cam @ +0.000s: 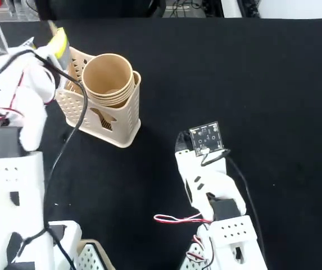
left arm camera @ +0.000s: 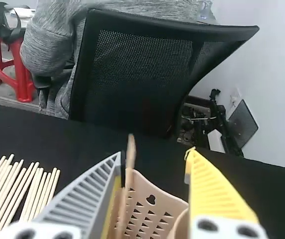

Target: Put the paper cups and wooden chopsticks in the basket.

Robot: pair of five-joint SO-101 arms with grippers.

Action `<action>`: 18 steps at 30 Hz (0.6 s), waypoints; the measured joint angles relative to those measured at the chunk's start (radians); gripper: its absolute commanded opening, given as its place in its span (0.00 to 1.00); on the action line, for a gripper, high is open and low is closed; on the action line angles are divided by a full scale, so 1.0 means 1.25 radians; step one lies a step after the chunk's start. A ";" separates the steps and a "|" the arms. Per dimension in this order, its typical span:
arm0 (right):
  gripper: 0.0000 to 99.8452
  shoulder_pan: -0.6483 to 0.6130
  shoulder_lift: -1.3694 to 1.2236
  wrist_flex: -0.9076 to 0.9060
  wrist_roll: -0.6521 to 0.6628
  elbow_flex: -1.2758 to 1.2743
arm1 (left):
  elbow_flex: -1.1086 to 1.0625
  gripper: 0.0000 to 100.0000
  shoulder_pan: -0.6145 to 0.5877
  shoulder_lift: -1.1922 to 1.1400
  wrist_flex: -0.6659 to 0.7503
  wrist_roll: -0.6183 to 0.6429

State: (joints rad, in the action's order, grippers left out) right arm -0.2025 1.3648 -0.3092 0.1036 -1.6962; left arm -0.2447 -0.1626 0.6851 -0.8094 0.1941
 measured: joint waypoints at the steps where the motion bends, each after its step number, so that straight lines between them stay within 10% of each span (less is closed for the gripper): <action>1: 0.02 0.000 0.000 0.000 0.000 0.000 | 0.038 0.21 -0.009 0.000 -0.042 0.000; 12: 0.02 0.000 0.000 0.000 0.000 0.000 | 0.155 0.21 -0.393 0.000 -0.517 -0.119; 18: 0.02 0.000 0.000 0.000 0.000 0.000 | -0.131 0.21 -0.516 0.000 -0.466 -0.301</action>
State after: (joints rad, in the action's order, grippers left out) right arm -0.2025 1.3648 -0.3092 0.1036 -1.6962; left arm -0.4089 -0.8071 0.6851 -1.3924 -0.1818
